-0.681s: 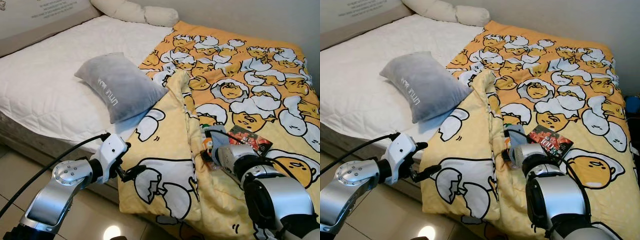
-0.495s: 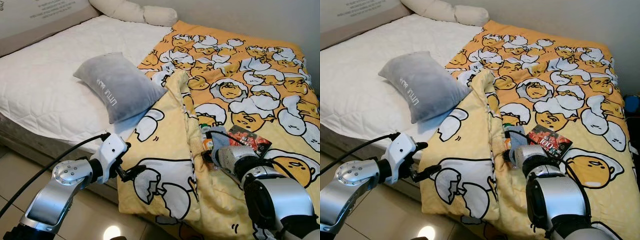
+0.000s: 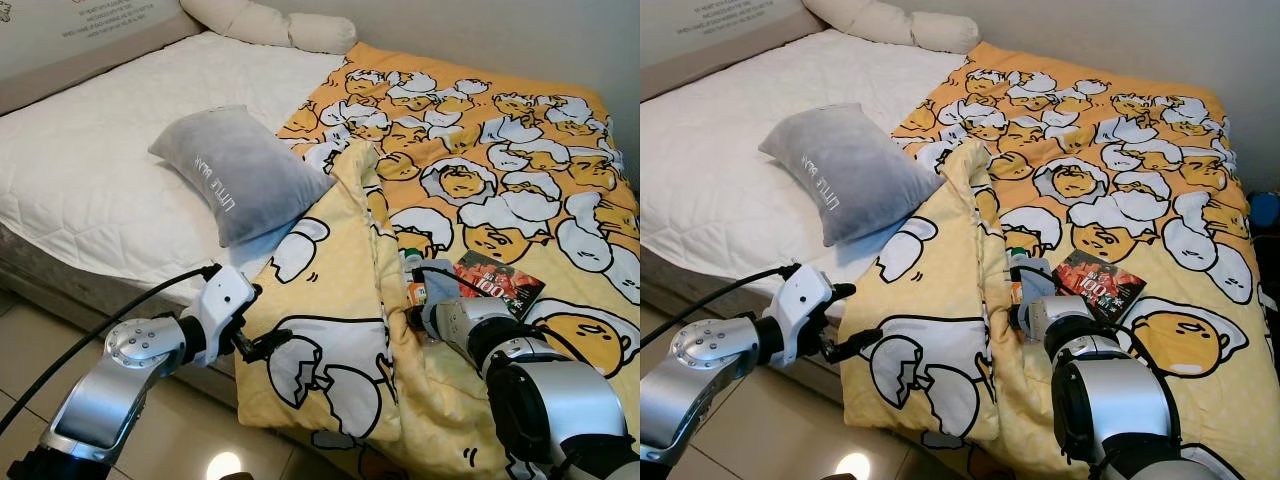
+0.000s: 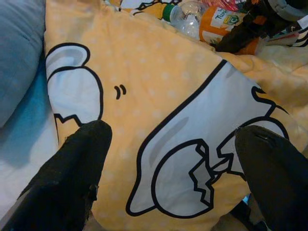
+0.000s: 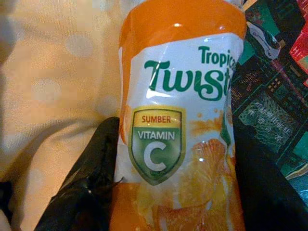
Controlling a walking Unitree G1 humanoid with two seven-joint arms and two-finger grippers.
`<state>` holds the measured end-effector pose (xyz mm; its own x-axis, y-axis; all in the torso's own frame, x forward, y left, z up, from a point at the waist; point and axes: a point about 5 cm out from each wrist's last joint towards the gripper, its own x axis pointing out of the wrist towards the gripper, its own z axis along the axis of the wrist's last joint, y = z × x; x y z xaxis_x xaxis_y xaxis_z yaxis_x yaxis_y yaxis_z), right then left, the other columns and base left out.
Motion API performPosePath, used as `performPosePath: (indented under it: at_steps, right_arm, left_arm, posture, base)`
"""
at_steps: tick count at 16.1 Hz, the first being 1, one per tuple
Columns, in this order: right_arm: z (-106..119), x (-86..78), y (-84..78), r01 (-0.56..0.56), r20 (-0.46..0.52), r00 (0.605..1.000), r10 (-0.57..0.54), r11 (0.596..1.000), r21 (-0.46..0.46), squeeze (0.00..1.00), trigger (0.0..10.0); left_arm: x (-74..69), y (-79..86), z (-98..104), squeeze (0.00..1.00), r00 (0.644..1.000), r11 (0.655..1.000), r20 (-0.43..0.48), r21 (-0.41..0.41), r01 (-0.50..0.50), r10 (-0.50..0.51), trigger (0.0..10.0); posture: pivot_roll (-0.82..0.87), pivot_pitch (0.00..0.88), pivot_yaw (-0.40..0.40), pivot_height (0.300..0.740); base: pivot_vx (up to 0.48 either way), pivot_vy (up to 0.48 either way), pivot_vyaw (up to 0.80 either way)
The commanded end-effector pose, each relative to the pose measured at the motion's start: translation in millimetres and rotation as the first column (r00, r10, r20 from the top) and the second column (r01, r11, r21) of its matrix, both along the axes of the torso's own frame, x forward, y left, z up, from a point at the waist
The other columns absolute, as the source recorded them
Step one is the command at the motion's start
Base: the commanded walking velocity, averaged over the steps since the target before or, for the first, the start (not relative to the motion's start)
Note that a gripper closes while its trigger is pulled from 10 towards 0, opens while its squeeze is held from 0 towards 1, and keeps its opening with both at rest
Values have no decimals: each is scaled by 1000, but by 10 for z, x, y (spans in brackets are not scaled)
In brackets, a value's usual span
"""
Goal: Clean up the room
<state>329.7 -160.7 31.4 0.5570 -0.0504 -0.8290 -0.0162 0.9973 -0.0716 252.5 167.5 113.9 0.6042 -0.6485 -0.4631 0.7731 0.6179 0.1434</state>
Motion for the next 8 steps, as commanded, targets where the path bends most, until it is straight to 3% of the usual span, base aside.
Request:
performPosePath:
  at_steps: [1, 6, 7, 8]
  right_arm:
    - [78, 65, 4, 10, 30, 999, -10, 1000, 23, 0, 0]
    - [244, 192, -23, 42, 106, 993, -57, 990, 137, 0, 0]
    - [308, 241, -36, 51, 151, 985, -79, 983, 179, 0, 0]
    - [406, 319, -64, 34, 262, 961, -86, 980, 196, 0, 0]
  left_arm:
    - [24, 4, 29, 0, 1000, 1000, 14, 2, 4, -4, 10000]
    - [16, 18, -10, 0, 999, 1000, 25, -6, -31, 31, 10000]
    - [13, 22, -11, 0, 999, 999, 30, -12, -45, 45, 10000]
    - [5, 26, -11, 0, 998, 999, 34, -18, -51, 52, 10000]
  posture:
    - [133, 0, -55, 740]
    - [122, 0, -52, 740]
    - [114, 0, -46, 740]
    - [102, 0, -38, 740]
  base:
    - [0, 0, 0]
    - [0, 0, 0]
    - [0, 0, 0]
    - [0, 0, 0]
